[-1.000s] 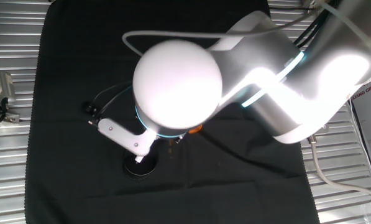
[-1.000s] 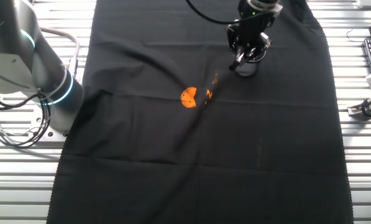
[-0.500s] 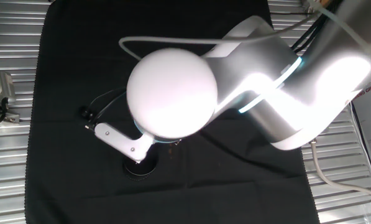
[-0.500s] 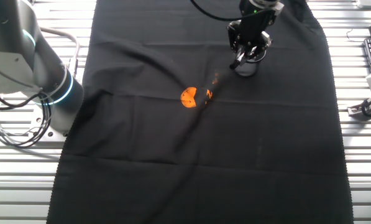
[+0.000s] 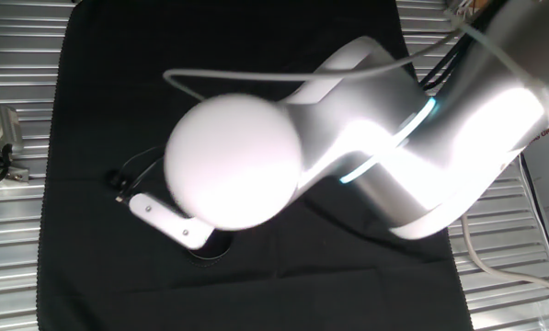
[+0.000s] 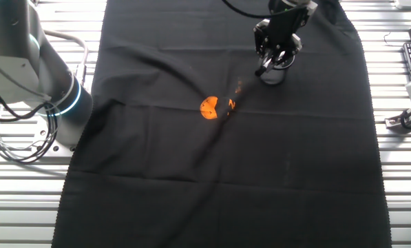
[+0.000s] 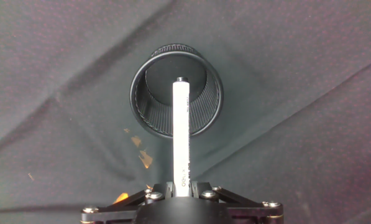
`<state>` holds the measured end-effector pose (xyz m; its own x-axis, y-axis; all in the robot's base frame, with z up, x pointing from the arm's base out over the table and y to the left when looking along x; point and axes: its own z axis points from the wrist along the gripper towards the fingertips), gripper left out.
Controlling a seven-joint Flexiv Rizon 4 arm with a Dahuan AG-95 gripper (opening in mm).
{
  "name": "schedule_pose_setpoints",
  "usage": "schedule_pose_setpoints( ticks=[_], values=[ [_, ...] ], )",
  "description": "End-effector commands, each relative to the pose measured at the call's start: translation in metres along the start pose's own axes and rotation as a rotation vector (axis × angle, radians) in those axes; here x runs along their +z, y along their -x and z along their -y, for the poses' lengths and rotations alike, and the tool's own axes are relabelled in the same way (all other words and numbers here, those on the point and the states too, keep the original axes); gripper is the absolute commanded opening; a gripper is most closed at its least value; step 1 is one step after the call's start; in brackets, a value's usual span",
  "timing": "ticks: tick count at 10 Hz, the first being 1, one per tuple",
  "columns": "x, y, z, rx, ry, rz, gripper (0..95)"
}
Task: Put the pen into the pen holder
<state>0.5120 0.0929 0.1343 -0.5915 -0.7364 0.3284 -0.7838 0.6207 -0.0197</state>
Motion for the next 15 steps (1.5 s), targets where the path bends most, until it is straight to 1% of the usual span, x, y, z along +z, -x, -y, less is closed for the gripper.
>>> schedule_pose_setpoints(
  ticks=[1,4,6,10,15],
  values=[
    [0.001,0.000,0.000,0.001,0.003,-0.013,0.0],
    [0.005,0.003,-0.001,0.000,0.007,-0.032,0.0],
    [0.007,0.006,-0.002,0.005,0.006,-0.040,0.0],
    [0.010,0.011,-0.003,0.009,0.005,-0.044,0.0],
    [0.009,0.017,-0.004,0.011,0.006,-0.049,0.0]
  ],
)
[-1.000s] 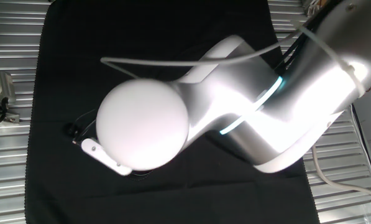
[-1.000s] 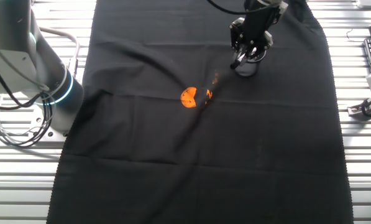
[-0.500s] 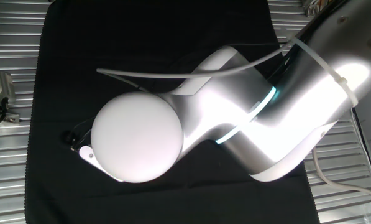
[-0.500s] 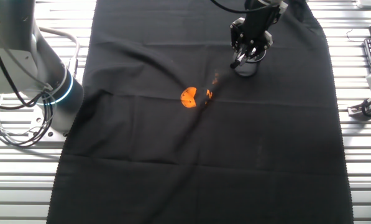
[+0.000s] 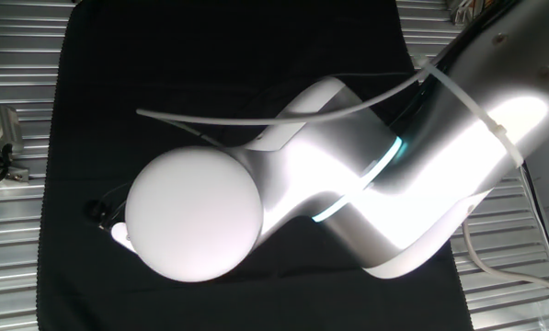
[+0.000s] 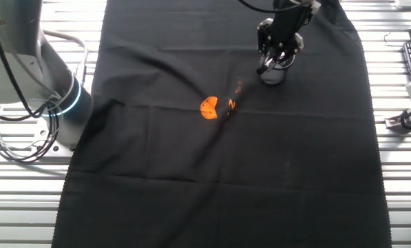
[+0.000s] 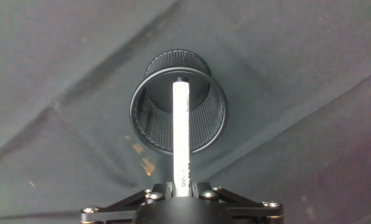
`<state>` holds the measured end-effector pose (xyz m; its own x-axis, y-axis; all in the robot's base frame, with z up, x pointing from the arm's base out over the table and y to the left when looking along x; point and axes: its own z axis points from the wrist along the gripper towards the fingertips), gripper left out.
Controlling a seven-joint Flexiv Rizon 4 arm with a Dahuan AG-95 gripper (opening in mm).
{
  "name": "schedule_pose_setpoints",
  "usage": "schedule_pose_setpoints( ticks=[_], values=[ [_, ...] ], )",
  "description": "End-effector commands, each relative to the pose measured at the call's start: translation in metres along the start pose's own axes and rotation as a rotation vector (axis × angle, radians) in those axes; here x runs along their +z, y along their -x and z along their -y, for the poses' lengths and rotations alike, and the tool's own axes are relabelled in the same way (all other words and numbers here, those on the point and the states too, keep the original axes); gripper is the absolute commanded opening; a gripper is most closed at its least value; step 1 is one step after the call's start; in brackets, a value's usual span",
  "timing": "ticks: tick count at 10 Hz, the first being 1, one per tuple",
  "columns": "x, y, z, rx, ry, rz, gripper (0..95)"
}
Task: Put the pen into the pen holder
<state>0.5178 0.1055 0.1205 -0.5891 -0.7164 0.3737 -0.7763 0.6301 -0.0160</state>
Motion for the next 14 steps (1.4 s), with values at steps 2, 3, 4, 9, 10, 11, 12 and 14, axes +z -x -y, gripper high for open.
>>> schedule_pose_setpoints(
  ticks=[2,3,4,9,10,11,12,14],
  values=[
    [0.0006,0.0013,-0.0004,0.002,-0.002,-0.001,0.0],
    [0.0003,0.0019,-0.0004,0.001,-0.002,-0.002,0.0],
    [0.0001,0.0026,-0.0003,0.002,-0.002,-0.002,0.0],
    [-0.0013,0.0059,0.0005,0.000,-0.002,-0.003,0.0],
    [-0.0013,0.0059,0.0005,0.000,-0.002,-0.003,0.0],
    [-0.0012,0.0059,0.0005,-0.002,-0.002,-0.004,0.0],
    [-0.0012,0.0059,0.0005,-0.004,-0.004,-0.007,0.0],
    [-0.0012,0.0059,0.0005,-0.007,-0.003,-0.008,0.0]
  ],
)
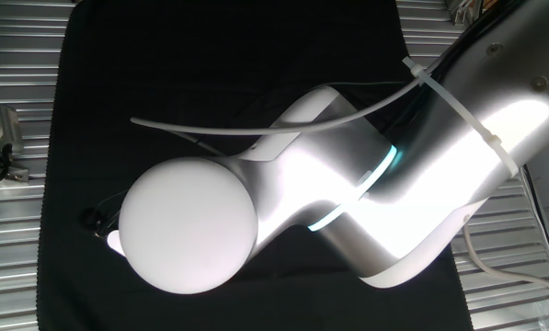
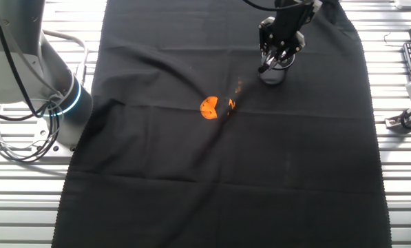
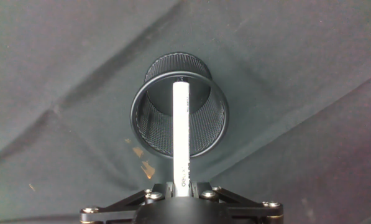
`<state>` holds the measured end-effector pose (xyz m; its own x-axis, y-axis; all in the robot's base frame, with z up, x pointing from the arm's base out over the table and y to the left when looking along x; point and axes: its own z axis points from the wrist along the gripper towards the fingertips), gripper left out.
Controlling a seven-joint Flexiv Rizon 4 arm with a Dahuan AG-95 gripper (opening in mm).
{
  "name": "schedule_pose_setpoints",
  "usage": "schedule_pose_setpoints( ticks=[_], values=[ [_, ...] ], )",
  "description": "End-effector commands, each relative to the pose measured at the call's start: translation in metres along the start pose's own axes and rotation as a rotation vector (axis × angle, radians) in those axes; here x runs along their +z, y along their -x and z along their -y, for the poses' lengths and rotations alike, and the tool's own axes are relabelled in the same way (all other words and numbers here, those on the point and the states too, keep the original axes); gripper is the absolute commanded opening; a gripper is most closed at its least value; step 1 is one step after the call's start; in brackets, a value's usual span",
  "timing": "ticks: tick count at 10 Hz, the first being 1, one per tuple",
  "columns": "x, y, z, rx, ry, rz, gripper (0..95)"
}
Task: Put the pen into the pen holder
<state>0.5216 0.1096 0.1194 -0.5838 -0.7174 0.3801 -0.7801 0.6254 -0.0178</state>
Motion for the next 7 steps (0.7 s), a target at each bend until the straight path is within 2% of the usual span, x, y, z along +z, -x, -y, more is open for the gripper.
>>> schedule_pose_setpoints(
  ticks=[1,4,5,7],
  values=[
    [-0.0001,0.0003,0.0002,-0.005,0.001,-0.001,0.0],
    [0.0002,0.0004,0.0002,-0.013,0.001,0.001,0.0],
    [0.0002,0.0004,0.0002,-0.015,0.001,0.001,19.0],
    [0.0003,0.0005,0.0002,-0.019,0.001,0.001,19.0]
  ],
)
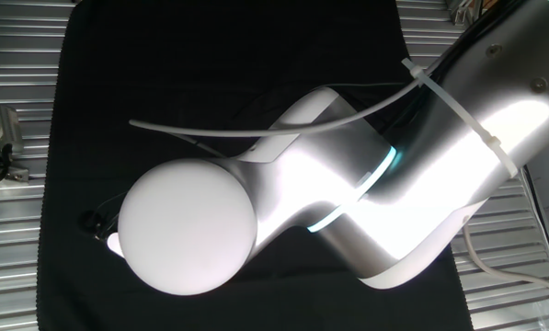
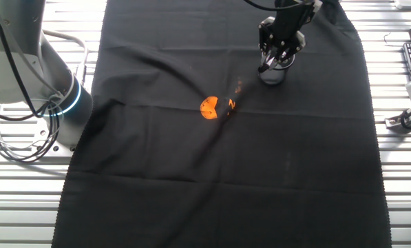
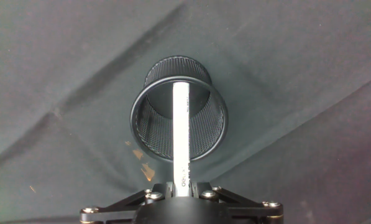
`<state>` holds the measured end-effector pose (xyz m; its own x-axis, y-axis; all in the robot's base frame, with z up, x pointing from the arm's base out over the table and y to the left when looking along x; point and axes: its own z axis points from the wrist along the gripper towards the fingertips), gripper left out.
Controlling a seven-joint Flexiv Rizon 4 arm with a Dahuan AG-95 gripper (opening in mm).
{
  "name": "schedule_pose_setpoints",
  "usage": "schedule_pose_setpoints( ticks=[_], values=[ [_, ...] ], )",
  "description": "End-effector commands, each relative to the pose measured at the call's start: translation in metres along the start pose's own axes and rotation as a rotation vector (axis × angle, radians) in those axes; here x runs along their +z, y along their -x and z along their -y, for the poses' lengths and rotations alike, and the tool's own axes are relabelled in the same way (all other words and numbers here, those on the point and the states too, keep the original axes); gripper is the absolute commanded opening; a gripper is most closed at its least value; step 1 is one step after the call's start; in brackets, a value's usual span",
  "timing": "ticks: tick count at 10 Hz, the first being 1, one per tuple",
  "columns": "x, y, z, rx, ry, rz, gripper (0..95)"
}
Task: Put the pen into the pen holder
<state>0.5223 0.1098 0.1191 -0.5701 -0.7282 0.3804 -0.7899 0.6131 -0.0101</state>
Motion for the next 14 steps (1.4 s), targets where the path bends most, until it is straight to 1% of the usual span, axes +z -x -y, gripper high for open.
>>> schedule_pose_setpoints(
  ticks=[1,5,7,8,9,10,11,12,13,14],
  values=[
    [0.000,0.000,0.000,-0.002,0.000,0.001,19.0],
    [0.000,0.000,0.000,-0.004,0.000,0.008,19.0],
    [0.001,-0.002,-0.001,-0.006,-0.002,0.025,19.0],
    [0.005,-0.007,-0.002,-0.007,-0.009,0.034,19.0],
    [0.010,-0.013,-0.004,-0.008,-0.020,0.051,19.0],
    [0.014,-0.019,-0.005,-0.012,-0.022,0.070,19.0],
    [0.020,-0.029,-0.006,-0.004,-0.013,0.105,19.0],
    [0.023,-0.035,-0.006,0.005,-0.009,0.121,19.0],
    [0.025,-0.051,-0.009,0.021,-0.015,0.158,19.0],
    [0.025,-0.062,-0.010,0.038,-0.017,0.178,19.0]
  ],
)
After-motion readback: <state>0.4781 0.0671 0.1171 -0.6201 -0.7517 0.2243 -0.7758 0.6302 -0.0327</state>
